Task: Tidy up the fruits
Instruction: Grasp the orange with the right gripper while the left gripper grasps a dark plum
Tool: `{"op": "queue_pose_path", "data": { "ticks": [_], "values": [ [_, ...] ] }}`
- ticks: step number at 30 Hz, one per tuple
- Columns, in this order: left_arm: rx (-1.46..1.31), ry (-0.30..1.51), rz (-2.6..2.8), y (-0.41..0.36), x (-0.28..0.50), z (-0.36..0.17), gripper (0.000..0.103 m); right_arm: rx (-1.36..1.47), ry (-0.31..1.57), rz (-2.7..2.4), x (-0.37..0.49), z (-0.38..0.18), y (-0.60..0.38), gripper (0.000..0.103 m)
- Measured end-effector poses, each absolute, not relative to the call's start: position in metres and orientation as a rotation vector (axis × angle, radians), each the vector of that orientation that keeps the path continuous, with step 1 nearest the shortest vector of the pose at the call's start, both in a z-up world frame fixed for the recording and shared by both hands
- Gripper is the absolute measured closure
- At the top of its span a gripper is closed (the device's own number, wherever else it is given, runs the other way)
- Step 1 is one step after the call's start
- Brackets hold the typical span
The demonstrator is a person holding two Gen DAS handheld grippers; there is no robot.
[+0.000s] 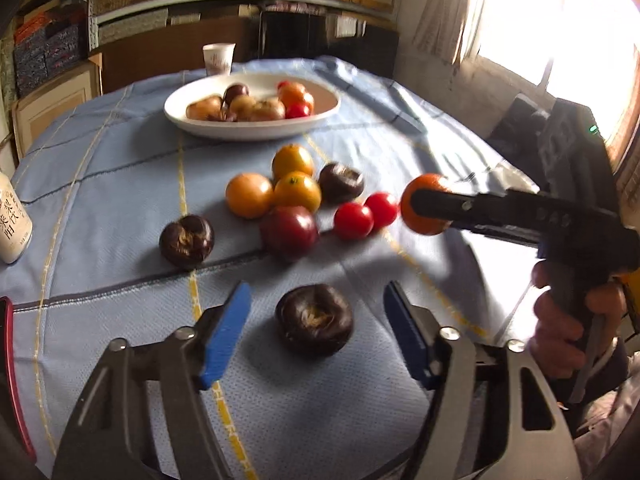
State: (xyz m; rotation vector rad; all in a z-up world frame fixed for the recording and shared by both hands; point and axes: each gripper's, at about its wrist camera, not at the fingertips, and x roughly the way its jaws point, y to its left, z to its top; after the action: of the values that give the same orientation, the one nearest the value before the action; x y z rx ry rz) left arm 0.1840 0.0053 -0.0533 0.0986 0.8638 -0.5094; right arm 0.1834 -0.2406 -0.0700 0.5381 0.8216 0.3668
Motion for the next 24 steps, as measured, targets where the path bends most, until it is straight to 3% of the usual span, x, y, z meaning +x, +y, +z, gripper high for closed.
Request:
{"op": "queue_pose_path", "data": {
  "ticks": [6,13,17,24],
  "values": [
    [0.125,0.906,-0.482,0.001,0.188,-0.061,0.049,0.565,0.833,0.393,0.185,-0.075,-0.242,0.058],
    [0.14,0.921,-0.463,0.001,0.189,-0.063,0.05,0.583,0.838,0.405,0.186,-0.078,-0.243,0.058],
    [0.155,0.93,-0.481,-0.003,0.186,-0.065,0.06,0.588,0.838,0.409,0.186,-0.079,-0.245,0.058],
    [0.131,0.936,-0.473,0.001,0.186,-0.061,0.061,0.571,0.829,0.405,0.184,-0.075,-0.246,0.058]
  ]
}}
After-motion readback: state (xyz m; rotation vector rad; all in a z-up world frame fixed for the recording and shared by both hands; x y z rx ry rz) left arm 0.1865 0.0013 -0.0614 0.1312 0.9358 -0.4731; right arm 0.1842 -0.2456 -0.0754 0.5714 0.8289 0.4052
